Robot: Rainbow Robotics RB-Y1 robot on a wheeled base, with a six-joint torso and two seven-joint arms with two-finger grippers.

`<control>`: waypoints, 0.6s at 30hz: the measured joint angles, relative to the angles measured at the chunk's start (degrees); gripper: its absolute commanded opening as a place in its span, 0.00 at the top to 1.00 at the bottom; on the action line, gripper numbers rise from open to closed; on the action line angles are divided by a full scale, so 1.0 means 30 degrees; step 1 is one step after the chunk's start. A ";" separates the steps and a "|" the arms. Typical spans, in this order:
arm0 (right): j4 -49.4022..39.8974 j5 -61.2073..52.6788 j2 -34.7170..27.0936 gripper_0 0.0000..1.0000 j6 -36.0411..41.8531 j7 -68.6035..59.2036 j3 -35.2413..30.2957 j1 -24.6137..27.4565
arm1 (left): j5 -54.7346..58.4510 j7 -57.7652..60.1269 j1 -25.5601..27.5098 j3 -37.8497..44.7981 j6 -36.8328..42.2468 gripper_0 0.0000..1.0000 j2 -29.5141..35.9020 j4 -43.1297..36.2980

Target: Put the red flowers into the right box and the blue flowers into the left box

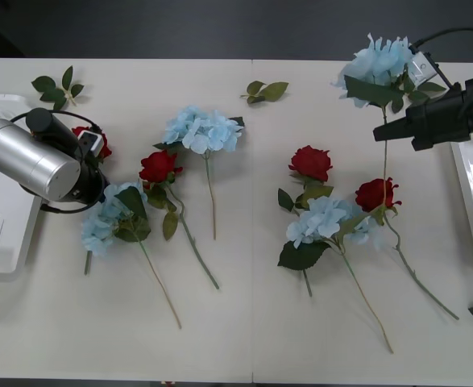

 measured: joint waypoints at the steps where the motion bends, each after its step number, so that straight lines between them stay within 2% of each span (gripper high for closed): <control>1: -0.0316 -0.1007 -0.0037 1.00 -0.0075 0.0001 0.0000 0.0040 | 0.0000 -0.0008 0.0000 0.0157 0.0000 1.00 0.0013 -0.0170; 7: -0.2859 -0.6163 -0.0087 1.00 -0.1723 0.0536 -0.0005 0.1292 | 0.0001 -0.0507 0.0059 0.1407 0.0033 1.00 0.0359 -0.1712; 12: -0.5545 -0.9352 -0.0170 1.00 -0.3363 0.0883 -0.0005 0.2799 | 0.0043 -0.2414 0.0991 0.3965 0.0286 1.00 0.0456 -0.4045; 18: -0.8388 -0.9682 -0.0409 1.00 -0.4930 0.1126 -0.0387 0.3866 | 0.1612 -0.4218 0.2290 0.6771 0.0288 1.00 0.0461 -0.6556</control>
